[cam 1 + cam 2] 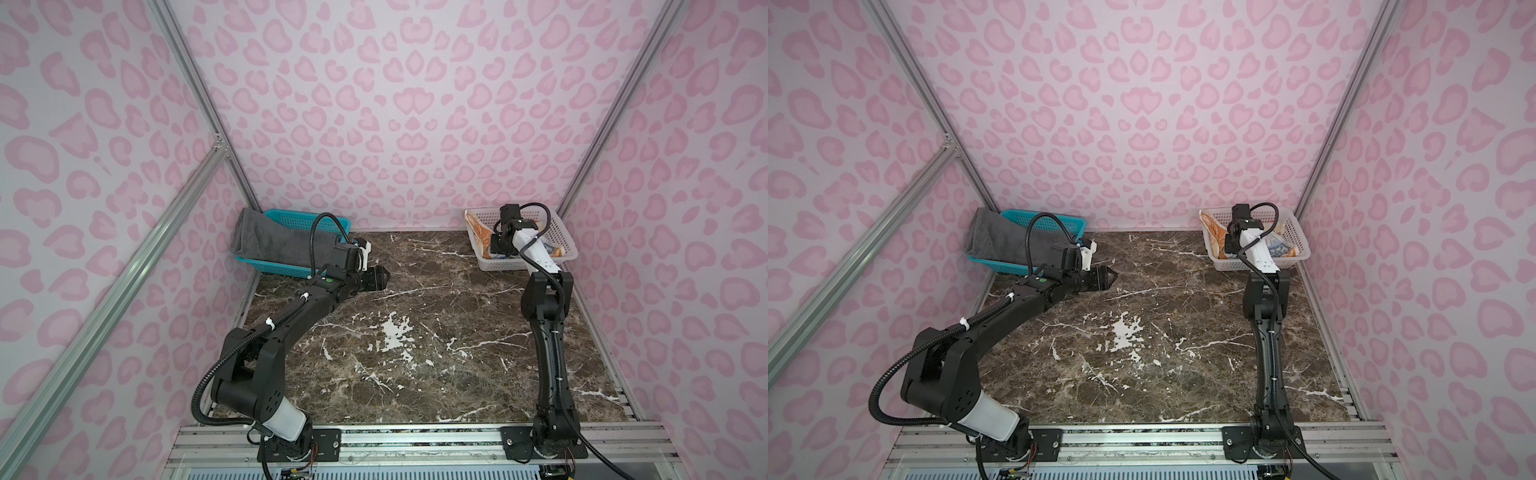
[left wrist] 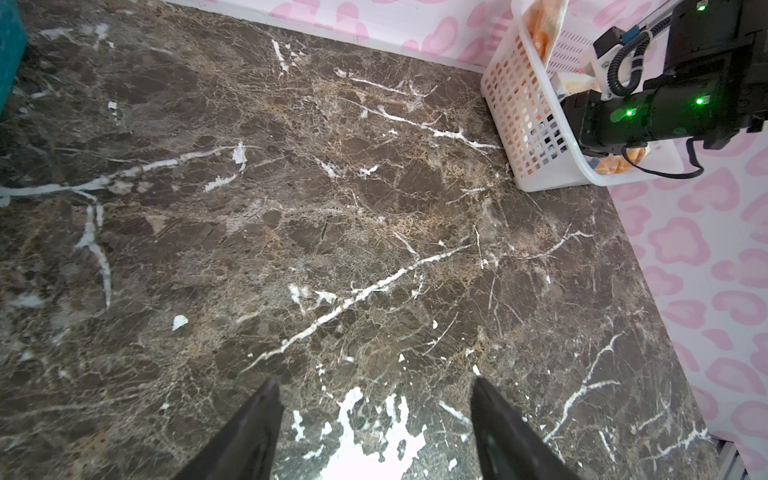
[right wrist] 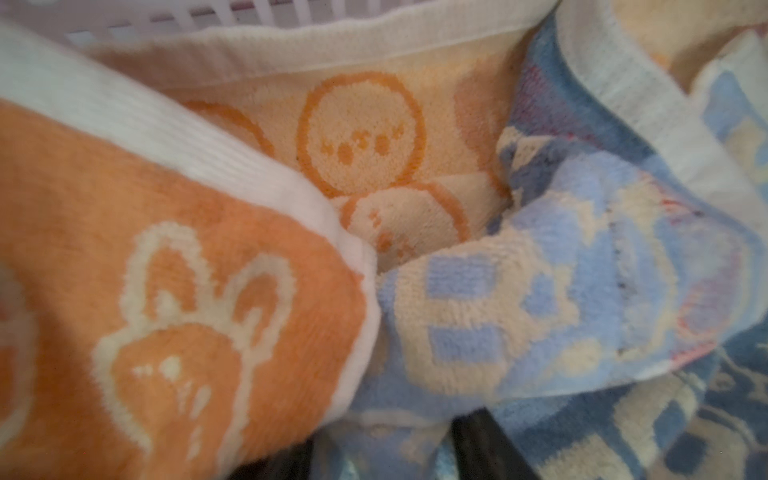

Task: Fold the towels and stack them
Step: 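Grasp the blue-orange RABBIT towel in the white basket with the right gripper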

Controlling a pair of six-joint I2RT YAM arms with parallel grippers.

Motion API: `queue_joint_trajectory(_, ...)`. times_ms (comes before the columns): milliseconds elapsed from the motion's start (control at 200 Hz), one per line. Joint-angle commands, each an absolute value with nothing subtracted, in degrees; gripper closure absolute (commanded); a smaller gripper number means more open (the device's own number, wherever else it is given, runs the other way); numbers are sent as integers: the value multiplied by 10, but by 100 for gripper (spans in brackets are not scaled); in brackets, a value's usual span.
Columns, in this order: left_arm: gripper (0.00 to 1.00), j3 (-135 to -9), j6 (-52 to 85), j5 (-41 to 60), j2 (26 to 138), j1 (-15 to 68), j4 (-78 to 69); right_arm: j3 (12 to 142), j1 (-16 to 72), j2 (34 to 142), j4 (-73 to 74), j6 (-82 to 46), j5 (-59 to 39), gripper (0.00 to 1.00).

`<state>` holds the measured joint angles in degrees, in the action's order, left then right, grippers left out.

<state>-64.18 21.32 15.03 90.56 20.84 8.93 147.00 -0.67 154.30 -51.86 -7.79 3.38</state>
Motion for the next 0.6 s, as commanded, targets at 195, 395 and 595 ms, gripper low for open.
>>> queue_joint_trajectory(195,29,-662,214,157,914,208,85,1412,-11,1468,-501,-75,2,100)
queue_joint_trajectory(395,29,-669,211,162,910,208,82,1261,-5,1318,-387,-72,-3,100)
queue_joint_trajectory(595,29,-684,204,172,905,208,82,1169,2,1200,-337,-58,-31,100)
